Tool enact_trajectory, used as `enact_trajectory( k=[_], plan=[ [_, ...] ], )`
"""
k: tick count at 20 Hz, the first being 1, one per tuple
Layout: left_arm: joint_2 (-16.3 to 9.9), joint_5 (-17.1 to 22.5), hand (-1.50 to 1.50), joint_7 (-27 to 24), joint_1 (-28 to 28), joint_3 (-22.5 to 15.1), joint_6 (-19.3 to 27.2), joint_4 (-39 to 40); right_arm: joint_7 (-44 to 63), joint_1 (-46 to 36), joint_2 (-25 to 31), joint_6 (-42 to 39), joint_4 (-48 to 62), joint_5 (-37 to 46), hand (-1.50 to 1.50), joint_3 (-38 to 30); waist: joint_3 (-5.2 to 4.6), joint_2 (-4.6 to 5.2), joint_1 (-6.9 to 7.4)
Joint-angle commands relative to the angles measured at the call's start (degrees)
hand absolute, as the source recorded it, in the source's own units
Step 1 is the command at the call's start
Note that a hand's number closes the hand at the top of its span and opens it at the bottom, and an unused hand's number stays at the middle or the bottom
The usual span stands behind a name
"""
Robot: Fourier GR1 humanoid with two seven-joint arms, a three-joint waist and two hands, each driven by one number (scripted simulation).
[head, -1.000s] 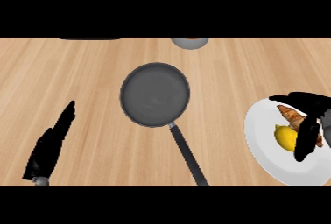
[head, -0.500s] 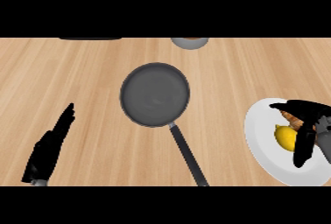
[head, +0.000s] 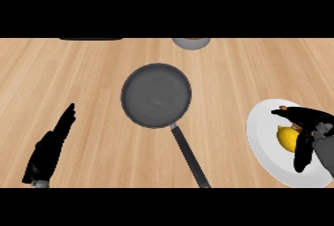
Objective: Pick the lemon from the plate and place it in the pan
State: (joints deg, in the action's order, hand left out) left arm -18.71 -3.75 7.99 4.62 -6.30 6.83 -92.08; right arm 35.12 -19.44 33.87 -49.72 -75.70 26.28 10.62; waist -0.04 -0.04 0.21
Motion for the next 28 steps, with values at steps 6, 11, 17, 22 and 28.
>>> enact_trajectory(
  k=[6,11,17,22,28],
  plan=[
    [2.67,-2.27,0.0,-1.29,-0.83,2.62,-1.73,1.72,-9.0,1.98,-2.29,4.83,5.79,9.22,-1.5,-0.53,0.05,0.07,-0.01],
    [3.11,-2.02,0.0,0.59,-2.26,2.38,-2.89,1.68,-10.09,2.5,-6.45,7.89,6.84,7.85,1.5,-2.26,0.06,0.11,-0.06],
    [2.13,-2.28,0.0,-1.16,-0.41,4.77,-3.7,0.81,-11.39,7.71,-5.75,5.38,3.28,5.59,1.5,-5.5,0.04,-0.04,-0.35],
    [3.75,-3.37,0.0,0.9,-4.11,2.01,-4.11,0.76,-21.79,-12.39,-6.54,7.81,14.86,12.76,1.5,1.39,0.21,1.04,3.47],
    [4.3,-4.37,0.0,-1.96,-3.41,0.94,-4.12,1.95,-36.42,-20.24,-3.49,21.35,18.77,19.46,1.5,3.81,0.27,1.53,4.49]
  ],
)
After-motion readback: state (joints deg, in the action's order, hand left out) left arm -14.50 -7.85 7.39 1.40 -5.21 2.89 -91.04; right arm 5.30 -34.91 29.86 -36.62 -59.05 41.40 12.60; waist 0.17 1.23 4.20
